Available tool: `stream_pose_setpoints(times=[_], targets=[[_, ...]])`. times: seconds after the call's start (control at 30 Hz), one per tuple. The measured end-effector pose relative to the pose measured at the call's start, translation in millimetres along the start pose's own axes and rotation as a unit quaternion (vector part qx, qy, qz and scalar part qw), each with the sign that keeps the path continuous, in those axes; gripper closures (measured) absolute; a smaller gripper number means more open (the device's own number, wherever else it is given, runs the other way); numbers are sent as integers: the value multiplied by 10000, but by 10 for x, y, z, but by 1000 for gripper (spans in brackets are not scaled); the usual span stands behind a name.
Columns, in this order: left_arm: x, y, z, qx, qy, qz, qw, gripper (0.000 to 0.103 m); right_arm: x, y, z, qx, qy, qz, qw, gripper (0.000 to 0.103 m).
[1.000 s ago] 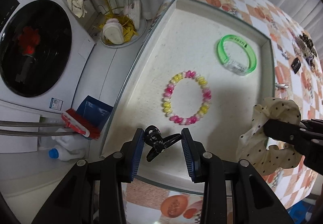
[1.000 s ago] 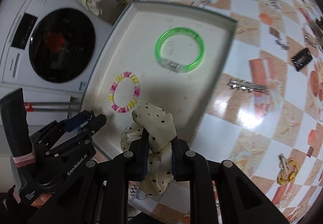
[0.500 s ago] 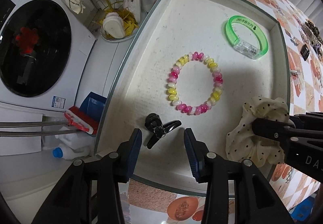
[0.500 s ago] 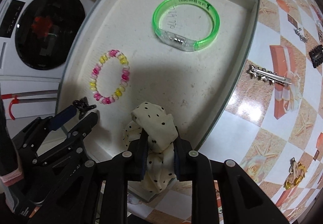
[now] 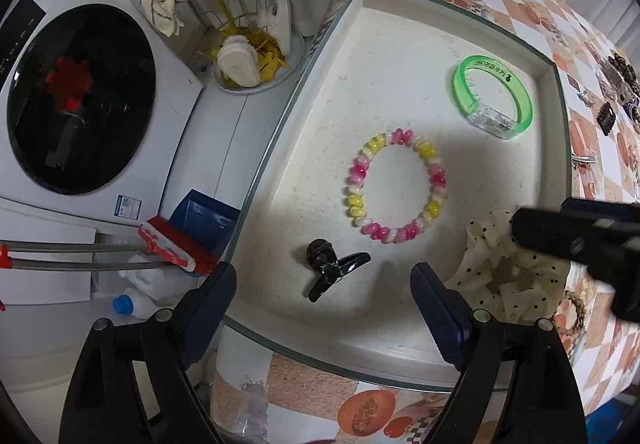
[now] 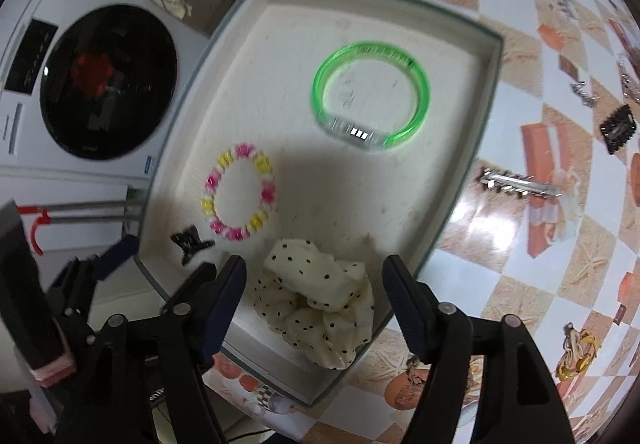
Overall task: Organize jewelry
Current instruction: 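Lift both open tools away from the tray toward the table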
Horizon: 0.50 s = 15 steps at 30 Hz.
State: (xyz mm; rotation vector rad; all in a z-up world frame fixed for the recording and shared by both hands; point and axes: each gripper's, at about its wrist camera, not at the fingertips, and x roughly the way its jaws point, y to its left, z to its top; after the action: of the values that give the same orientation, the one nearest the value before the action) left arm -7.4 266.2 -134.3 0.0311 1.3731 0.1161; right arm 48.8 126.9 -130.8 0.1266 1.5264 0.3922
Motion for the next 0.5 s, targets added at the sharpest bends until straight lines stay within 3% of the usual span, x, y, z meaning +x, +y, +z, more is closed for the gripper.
stream_pose_setpoints(times=[0.17,0.2,0.23,0.5], targets=[[-108,-55,37,59,-106,-62,9999,10,-248,-99,-24,152,-282,-17,9995,20],[-131,-73,44,90,-125,-75,9999,0,-299,-145,-38,195,-329,-25,9993,18],[-164,-92,54,118,-177,-79,9997,0,-338,-214,-85,224,-363,-30,9991,15],[-382,-468,181,586,-320,-221,9975,0,-733,-814,-310,737,-648,-124,9951,15]])
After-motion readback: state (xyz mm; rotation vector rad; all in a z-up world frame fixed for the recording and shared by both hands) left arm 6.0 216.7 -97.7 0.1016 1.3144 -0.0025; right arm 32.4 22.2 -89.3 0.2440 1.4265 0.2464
